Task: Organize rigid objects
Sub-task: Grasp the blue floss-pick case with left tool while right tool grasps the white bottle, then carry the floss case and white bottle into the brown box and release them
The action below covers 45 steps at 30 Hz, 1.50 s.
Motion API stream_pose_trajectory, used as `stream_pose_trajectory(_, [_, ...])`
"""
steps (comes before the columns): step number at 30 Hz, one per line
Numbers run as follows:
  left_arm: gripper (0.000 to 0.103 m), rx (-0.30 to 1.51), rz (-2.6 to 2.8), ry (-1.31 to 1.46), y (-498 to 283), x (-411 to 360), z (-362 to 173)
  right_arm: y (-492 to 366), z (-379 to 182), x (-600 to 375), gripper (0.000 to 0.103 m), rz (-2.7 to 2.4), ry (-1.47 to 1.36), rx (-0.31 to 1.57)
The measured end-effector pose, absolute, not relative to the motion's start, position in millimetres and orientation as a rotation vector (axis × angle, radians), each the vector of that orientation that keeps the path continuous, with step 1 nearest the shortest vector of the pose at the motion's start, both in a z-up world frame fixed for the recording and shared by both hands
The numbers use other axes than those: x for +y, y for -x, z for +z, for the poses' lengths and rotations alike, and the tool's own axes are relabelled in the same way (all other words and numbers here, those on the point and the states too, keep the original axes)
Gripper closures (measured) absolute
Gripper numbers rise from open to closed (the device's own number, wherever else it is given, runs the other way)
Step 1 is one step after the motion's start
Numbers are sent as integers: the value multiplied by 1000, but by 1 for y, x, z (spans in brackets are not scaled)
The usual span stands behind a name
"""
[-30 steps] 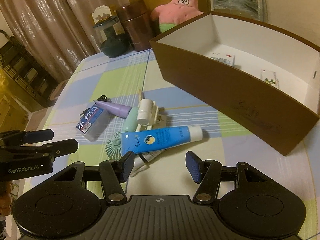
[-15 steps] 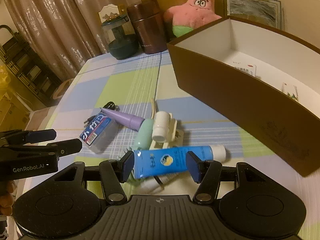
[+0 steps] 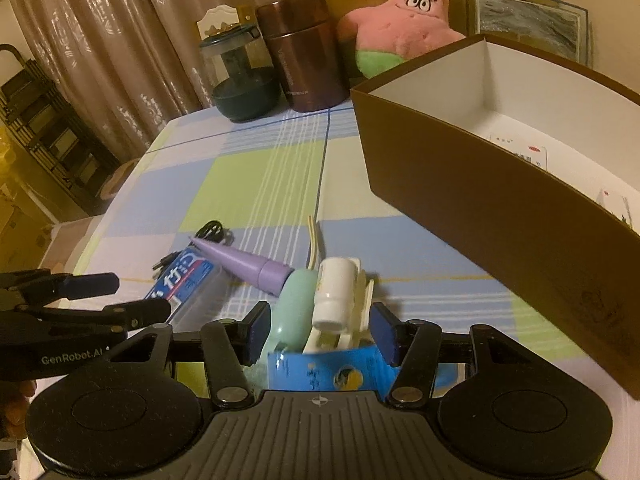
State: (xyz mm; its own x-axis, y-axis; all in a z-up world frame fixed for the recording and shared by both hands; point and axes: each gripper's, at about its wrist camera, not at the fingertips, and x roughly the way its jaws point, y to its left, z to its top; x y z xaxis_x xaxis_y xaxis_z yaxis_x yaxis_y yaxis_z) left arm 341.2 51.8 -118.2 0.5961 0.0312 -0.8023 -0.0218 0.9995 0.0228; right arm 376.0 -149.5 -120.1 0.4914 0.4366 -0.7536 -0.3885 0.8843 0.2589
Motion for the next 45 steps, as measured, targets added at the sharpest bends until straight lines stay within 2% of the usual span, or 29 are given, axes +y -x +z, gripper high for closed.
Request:
stream_pose_trajectory(9, [38, 963, 6, -24, -359, 61, -136, -396, -133, -136, 60, 490, -33, 929])
stream_pose_trajectory(17, [38, 979, -9, -21, -369, 66, -146, -404, -143, -132, 66, 472, -11, 949])
stream_pose_trajectory(21, [38, 990, -15, -25, -373, 66, -152, -403, -145, -131, 73, 476, 8, 947])
stream_pose_trajectory(23, [42, 994, -17, -24, -375, 67, -155, -404, -145, -130, 74, 477, 14, 946])
stream_pose_trajectory(31, [47, 993, -26, -62, -380, 62, -162, -403, -144, -131, 75, 478, 21, 947])
stream_pose_trajectory(45, [48, 1034, -75, -53, -381, 46, -164, -402, -146, -128, 75, 486, 40, 947])
